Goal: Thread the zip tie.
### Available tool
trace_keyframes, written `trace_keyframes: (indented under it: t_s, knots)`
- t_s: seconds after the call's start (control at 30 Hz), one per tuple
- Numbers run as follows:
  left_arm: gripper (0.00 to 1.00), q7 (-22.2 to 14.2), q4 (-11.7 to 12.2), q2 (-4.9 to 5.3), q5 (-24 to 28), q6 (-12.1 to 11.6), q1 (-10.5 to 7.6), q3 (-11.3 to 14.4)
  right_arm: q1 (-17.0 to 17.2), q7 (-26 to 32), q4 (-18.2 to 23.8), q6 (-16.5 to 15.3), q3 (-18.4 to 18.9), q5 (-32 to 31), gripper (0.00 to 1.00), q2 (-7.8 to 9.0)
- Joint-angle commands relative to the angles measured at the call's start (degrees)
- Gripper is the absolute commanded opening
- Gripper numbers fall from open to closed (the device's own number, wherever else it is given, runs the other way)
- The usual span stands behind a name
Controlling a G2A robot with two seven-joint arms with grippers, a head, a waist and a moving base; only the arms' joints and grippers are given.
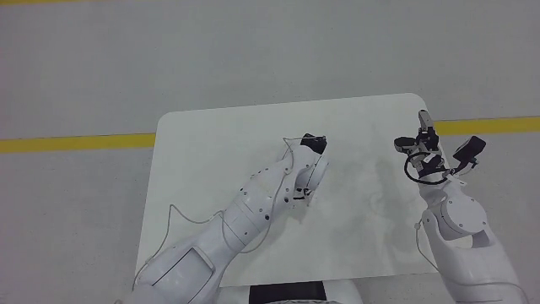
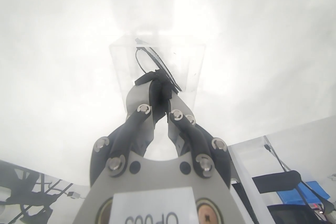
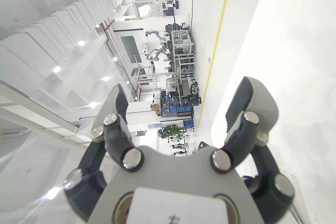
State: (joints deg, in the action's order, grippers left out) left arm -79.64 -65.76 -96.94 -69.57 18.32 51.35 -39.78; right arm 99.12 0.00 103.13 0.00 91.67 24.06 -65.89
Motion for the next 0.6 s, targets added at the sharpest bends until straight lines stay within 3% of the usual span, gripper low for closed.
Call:
trace_keyframes:
  t_s: [0.0,0.1,0.17,0.57]
  knots:
    - [0.00,0.0,0.3,0.09,0.3,0.1,0.09,0.3,0.0,0.0,0.0,0.0,0.0,0.0,1.00,0.00]
    - [0.02,0.0,1.5,0.15,0.9,-0.1,-0.13,0.8,0.0,0.0,0.0,0.0,0.0,0.0,1.00,0.00]
    - [0.09,0.0,2.3,0.09,1.4,-0.1,-0.50,1.2,0.0,0.0,0.0,0.0,0.0,0.0,1.00,0.00]
    - [0.11,0.0,6.3,-0.69,3.7,0.3,-2.62,3.2,0.0,0.0,0.0,0.0,0.0,0.0,1.00,0.00]
